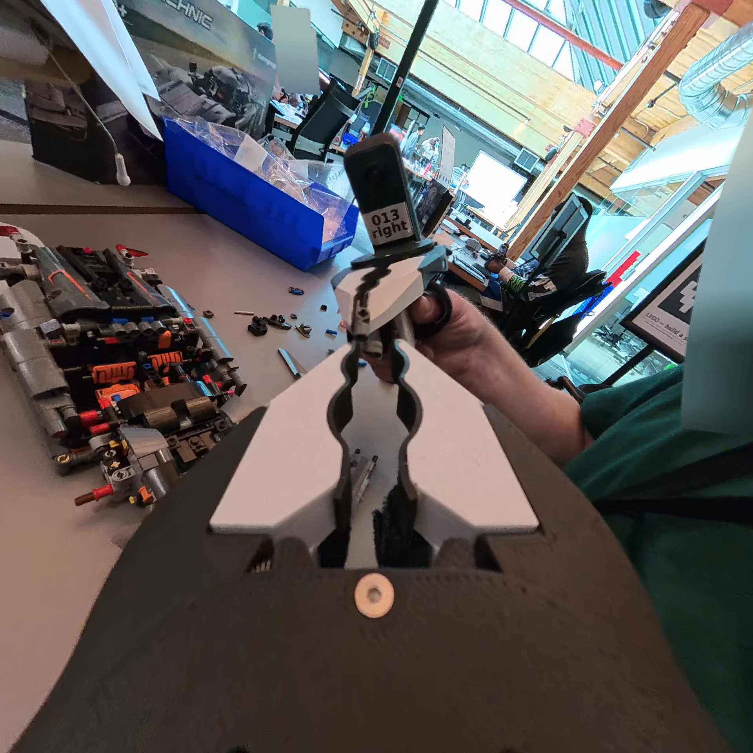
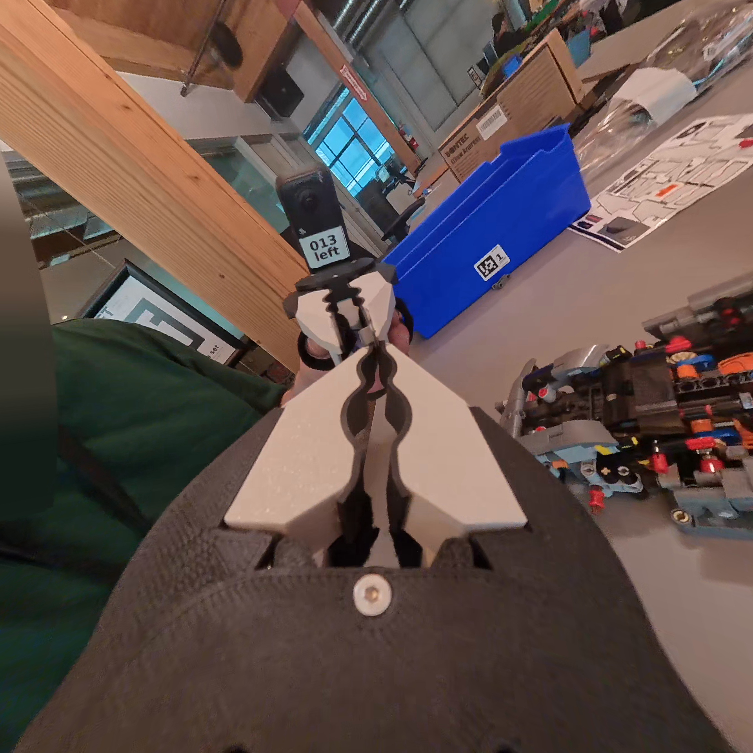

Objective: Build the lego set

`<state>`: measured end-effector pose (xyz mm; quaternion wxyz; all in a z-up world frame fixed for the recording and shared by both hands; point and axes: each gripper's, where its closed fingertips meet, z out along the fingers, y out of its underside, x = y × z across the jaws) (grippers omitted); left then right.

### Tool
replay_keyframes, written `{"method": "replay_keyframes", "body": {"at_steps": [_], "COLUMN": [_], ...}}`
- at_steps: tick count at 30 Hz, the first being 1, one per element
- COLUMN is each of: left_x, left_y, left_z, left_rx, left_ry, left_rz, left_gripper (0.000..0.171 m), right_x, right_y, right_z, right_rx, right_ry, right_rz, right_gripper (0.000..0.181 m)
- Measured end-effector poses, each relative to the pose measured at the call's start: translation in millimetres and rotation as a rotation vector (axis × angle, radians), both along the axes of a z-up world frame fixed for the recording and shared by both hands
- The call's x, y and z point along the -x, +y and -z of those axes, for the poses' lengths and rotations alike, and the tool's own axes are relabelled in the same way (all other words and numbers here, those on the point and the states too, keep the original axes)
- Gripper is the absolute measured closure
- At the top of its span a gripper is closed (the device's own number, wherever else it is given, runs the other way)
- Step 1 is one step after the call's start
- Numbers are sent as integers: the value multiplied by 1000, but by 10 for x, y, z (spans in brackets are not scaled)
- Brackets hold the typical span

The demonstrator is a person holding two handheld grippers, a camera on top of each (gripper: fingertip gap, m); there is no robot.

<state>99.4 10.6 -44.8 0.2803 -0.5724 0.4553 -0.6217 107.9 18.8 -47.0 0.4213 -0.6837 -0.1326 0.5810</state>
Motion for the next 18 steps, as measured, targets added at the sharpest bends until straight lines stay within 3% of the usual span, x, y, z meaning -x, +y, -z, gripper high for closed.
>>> {"method": "replay_keyframes", "body": {"at_steps": [8, 14, 18], "left_x": [-47, -40, -78], "left_y": [24, 71, 7], "left_z": [45, 63, 143], "left_rx": [16, 4, -38], "left_ry": [2, 6, 51], "left_rz": [5, -22, -1], "left_gripper": [168, 158, 165], "right_x": [7, 21, 73], "right_y": [13, 7, -8], "right_z": [55, 86, 113], "right_rx": [43, 49, 49], "right_ry": [17, 9, -6], "right_rz": [-28, -39, -57], "right_gripper": [181, 181, 181]}}
